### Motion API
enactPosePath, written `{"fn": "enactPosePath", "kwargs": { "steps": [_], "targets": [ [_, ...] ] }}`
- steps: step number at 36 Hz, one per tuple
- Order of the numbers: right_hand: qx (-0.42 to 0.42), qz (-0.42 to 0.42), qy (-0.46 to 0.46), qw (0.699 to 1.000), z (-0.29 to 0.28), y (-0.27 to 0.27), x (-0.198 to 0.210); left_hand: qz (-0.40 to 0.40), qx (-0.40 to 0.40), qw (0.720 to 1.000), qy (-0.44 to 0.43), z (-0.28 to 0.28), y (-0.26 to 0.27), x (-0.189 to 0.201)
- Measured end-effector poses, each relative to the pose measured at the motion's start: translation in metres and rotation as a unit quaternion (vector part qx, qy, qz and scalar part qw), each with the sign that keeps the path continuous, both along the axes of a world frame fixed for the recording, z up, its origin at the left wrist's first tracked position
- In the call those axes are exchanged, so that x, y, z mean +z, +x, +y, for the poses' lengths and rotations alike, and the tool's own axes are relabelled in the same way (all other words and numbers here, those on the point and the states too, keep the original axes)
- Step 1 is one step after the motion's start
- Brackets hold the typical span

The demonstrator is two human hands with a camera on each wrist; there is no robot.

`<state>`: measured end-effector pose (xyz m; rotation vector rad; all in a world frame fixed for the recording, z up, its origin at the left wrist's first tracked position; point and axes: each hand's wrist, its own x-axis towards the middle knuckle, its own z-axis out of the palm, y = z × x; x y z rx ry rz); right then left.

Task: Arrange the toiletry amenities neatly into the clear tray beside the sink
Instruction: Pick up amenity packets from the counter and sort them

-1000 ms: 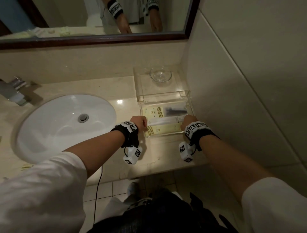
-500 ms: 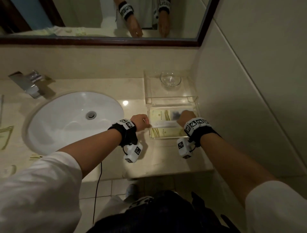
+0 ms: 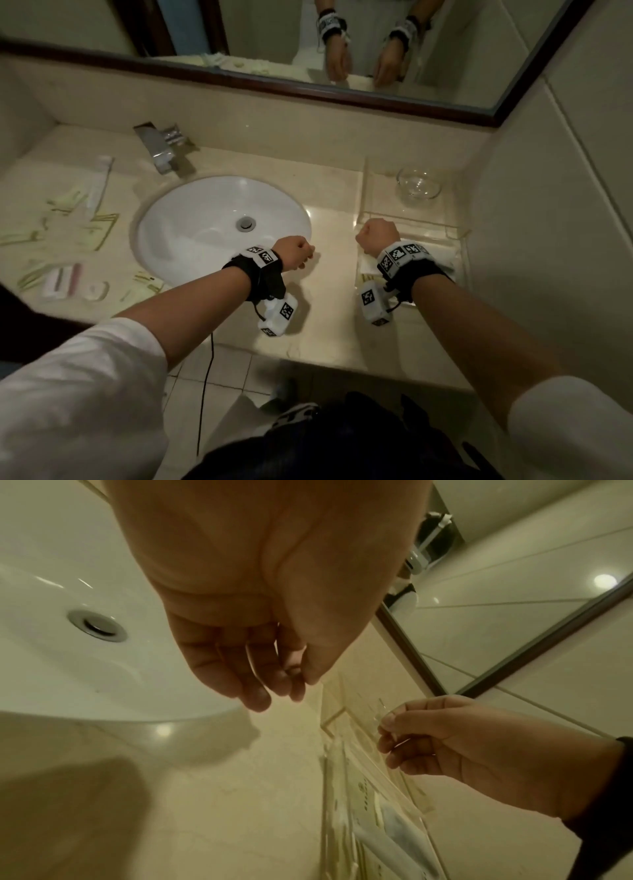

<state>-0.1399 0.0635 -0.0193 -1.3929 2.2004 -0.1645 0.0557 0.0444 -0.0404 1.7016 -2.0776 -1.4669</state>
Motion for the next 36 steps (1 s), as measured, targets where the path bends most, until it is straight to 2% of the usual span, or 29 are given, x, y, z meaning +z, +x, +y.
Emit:
{"fn": "enactPosePath", "kwargs": {
  "steps": [10,16,25,33,36],
  "targets": [
    [0.119,-0.014,-0.025,0.992,-0.03,0.084,0.0,0.001,0.121,0.993,0.004,0.003,0.084,0.009],
    [0.213,0.0,-0.014,0.977,-0.045,0.136,0.003,-0.004,0.215,0.977,-0.014,0.011,0.14,0.01],
    [0.286,-0.007,0.001,0.958,-0.058,0.206,0.0,-0.005,0.379,0.925,-0.018,0.03,0.217,-0.001],
    [0.353,0.014,0.036,0.935,-0.066,0.263,-0.009,-0.081,0.472,0.878,0.001,0.038,0.285,-0.03],
    [0.37,0.016,0.043,0.928,-0.067,0.28,-0.012,-0.105,0.498,0.861,0.01,0.044,0.297,-0.027]
  ]
}}
